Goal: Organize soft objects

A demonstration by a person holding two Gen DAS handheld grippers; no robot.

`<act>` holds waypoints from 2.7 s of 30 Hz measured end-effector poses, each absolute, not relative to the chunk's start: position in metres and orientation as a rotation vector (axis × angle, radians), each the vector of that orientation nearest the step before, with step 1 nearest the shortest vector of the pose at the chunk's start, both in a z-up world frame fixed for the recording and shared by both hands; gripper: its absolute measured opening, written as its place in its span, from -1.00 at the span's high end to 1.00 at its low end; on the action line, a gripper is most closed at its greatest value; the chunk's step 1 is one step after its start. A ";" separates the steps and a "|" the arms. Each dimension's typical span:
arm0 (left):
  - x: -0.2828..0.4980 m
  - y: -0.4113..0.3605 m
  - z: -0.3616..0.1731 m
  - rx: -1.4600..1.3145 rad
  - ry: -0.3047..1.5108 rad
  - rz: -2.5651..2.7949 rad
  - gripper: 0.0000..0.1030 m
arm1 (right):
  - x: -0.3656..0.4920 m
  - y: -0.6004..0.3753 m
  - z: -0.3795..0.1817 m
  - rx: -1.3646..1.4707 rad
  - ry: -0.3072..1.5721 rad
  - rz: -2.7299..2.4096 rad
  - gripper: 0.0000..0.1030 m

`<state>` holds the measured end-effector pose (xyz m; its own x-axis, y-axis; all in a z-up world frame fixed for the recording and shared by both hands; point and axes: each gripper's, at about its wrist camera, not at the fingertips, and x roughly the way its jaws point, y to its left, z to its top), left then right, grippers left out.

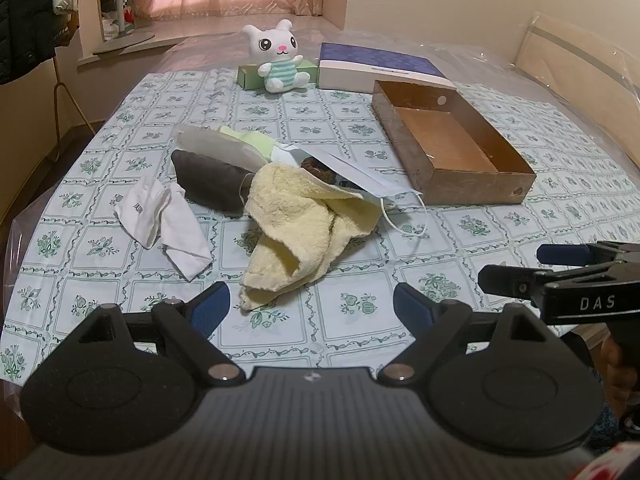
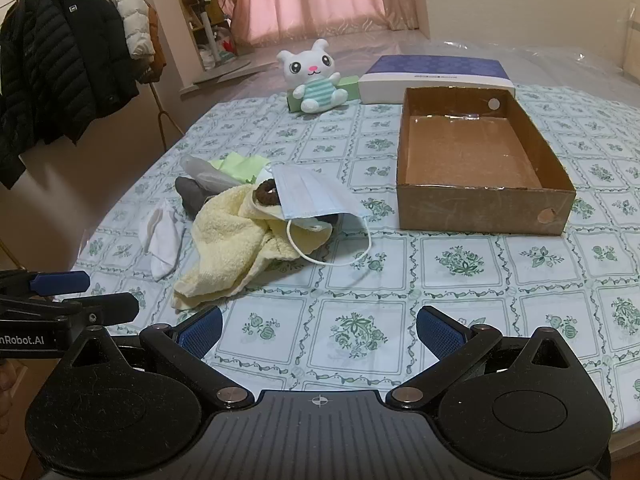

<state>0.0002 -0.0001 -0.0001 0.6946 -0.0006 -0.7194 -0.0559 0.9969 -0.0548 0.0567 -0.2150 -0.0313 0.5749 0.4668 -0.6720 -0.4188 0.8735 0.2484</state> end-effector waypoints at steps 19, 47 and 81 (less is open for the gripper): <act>-0.003 0.002 -0.006 -0.077 0.805 0.034 -0.70 | 0.057 -0.212 -0.034 0.063 0.806 0.520 -1.00; -0.001 0.005 -0.006 -0.079 0.808 0.033 -0.70 | 0.058 -0.208 -0.034 0.058 0.810 0.526 -1.00; 0.013 0.014 -0.014 -0.093 0.836 0.046 -0.70 | 0.064 -0.205 -0.041 0.056 0.816 0.527 -1.00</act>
